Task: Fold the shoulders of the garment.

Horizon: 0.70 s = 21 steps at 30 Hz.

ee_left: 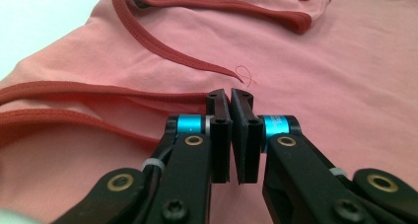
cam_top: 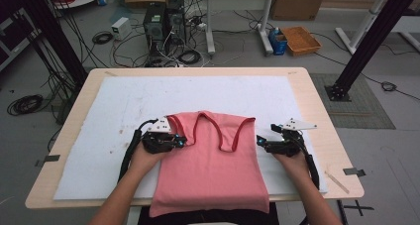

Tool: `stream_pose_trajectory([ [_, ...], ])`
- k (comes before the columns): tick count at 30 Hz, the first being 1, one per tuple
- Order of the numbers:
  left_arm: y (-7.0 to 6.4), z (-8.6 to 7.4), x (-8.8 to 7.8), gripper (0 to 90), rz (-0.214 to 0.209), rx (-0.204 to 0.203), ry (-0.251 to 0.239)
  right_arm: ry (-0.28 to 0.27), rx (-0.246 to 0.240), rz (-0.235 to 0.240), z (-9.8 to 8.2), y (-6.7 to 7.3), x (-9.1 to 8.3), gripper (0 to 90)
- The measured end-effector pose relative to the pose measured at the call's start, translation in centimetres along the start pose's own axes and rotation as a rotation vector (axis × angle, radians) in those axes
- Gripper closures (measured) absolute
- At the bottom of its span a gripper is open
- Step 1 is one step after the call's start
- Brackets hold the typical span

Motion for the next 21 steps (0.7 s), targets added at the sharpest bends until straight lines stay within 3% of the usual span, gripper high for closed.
stream_pose_trajectory([
  [4, -0.5, -0.5, -0.9, 86.7, -0.002, -0.006, -0.016, 0.002, 0.008, 0.002, 0.0, 0.0, 0.0, 18.9],
  [10, -1.2, -0.8, -2.5, 86.6, -0.026, -0.049, -0.098, 0.002, 0.006, -0.002, 0.0, 0.0, 0.0, 18.9],
  [12, -1.3, -1.1, -2.9, 86.6, -0.031, -0.059, -0.103, 0.002, 0.002, -0.001, 0.0, 0.0, 0.0, 18.9],
  [17, -1.1, -2.3, -2.4, 85.7, -0.018, -0.090, -0.032, 0.006, 0.008, -0.002, 0.0, 0.0, 0.0, 18.9],
  [21, -1.1, -2.7, -1.7, 81.5, -0.002, -0.089, 0.036, 0.006, 0.006, -0.002, 0.0, 0.0, 0.0, 18.9],
])
Point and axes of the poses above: each handheld gripper's, and its own axes: x roughly forward along the jaws, z roughly out of its top, y roughly to its left, the point moved 5 cm from there along x, roughly forward along the jaws, and after that the axes turned 10 degrees about -z, right-handed, at the moved point
